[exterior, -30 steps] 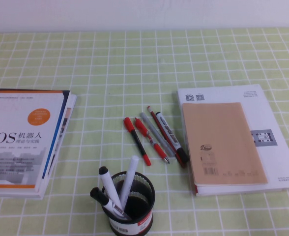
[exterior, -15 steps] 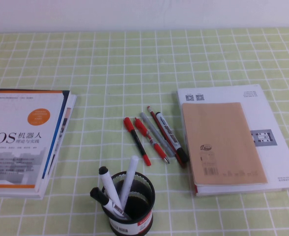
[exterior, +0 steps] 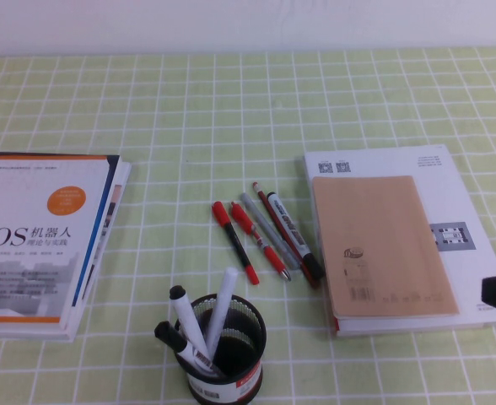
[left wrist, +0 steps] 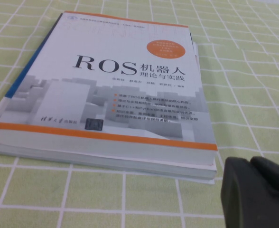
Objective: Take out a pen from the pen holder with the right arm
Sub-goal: 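Take a marker out of the pen holder and lay it on the table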
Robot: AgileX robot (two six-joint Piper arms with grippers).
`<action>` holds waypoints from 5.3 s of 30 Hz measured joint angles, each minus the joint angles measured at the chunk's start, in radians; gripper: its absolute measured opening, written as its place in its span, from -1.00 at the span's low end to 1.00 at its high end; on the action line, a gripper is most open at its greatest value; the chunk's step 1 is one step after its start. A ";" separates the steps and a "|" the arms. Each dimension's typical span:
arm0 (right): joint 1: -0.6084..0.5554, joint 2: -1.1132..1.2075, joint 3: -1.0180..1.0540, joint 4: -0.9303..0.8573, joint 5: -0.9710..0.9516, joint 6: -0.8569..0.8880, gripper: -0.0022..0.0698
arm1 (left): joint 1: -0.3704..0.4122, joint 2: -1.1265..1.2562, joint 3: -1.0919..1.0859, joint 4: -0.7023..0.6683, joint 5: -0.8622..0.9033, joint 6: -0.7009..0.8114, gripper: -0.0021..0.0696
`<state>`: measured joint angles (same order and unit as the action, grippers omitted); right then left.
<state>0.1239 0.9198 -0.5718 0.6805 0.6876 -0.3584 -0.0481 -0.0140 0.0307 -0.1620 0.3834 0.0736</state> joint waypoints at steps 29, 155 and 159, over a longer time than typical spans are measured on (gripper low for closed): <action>0.943 0.435 -0.088 0.169 -0.978 0.025 0.21 | 0.000 0.000 0.000 0.000 0.000 0.000 -0.96; 0.846 0.403 -0.391 0.169 -0.840 -0.349 -0.80 | 0.000 0.000 0.000 0.000 0.000 0.000 -0.96; 0.747 0.402 -0.443 0.029 -0.714 -0.231 -0.80 | 0.000 0.000 0.000 0.000 0.000 0.000 -0.96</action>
<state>0.8711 1.3218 -1.0146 0.7094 -0.0267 -0.5893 -0.0481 -0.0140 0.0307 -0.1620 0.3834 0.0736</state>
